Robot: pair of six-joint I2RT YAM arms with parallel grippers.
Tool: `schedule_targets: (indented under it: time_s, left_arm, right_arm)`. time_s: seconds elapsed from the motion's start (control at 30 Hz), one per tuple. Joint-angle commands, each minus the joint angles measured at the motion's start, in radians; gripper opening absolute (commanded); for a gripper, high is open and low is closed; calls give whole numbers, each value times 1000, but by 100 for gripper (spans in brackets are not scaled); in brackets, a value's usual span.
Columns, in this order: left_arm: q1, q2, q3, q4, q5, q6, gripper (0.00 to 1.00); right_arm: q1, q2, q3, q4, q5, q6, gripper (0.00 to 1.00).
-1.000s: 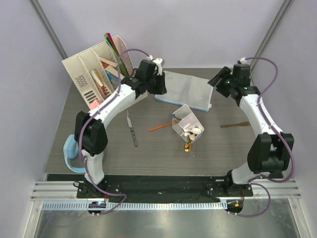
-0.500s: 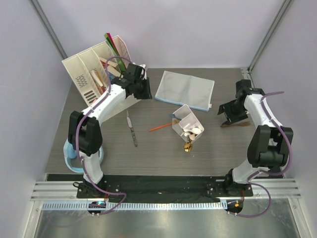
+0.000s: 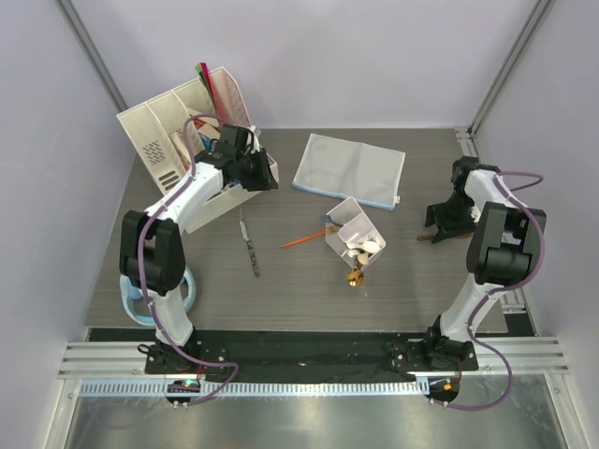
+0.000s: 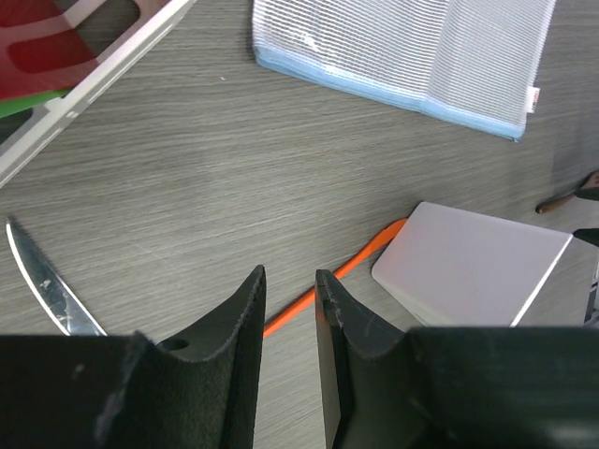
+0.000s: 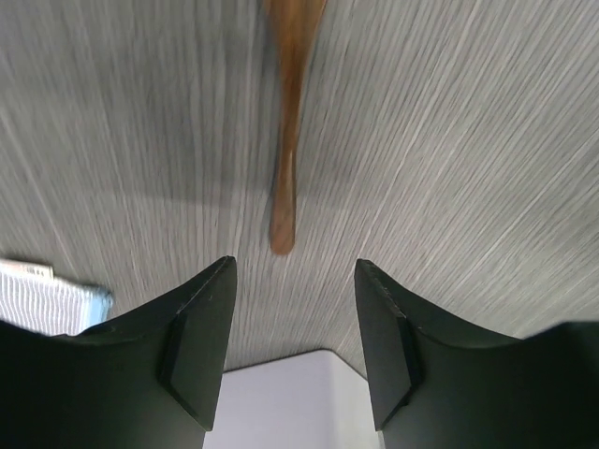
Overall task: Sort the eating utensils into containers
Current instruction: Pick up the fork at the center of the board.
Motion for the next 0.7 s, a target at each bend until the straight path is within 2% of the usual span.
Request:
schedule_targets:
  time_s: [0.0,0.27,0.67]
  left_arm:
    - [6,-40,6,31,42,-15,29]
    - [4,-28,12,31,60,-11,28]
    - [3,-14,34,21,79,-8,28]
  right_arm:
    - [-54,19,44,-14,51,-21,59]
    - [-119,77,42,13,40,-72,59]
    - [-146,169,61,48,34,-99,58]
